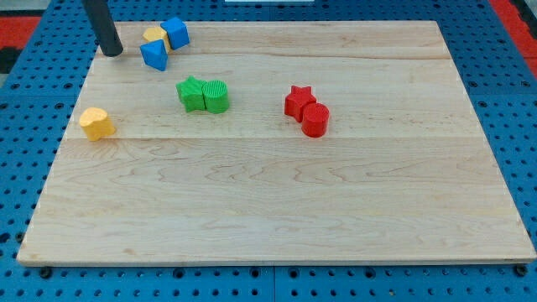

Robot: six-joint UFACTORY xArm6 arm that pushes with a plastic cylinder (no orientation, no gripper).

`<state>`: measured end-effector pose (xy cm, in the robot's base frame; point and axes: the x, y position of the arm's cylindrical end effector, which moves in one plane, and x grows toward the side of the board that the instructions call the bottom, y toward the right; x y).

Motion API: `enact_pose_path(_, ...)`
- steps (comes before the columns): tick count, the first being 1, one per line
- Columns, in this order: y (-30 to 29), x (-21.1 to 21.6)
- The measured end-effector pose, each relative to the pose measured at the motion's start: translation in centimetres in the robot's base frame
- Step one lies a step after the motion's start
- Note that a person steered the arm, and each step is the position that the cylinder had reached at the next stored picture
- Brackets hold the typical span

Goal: Separate the blue triangle from the yellow hexagon

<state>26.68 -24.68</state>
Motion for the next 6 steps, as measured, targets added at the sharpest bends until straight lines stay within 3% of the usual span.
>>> enact_pose_path(1, 5.7, 3.8)
enact_pose_path(2, 13.9, 5.0)
enact_pose_path(4, 2.6, 4.5)
enact_pose_path(6, 7.7, 1.2)
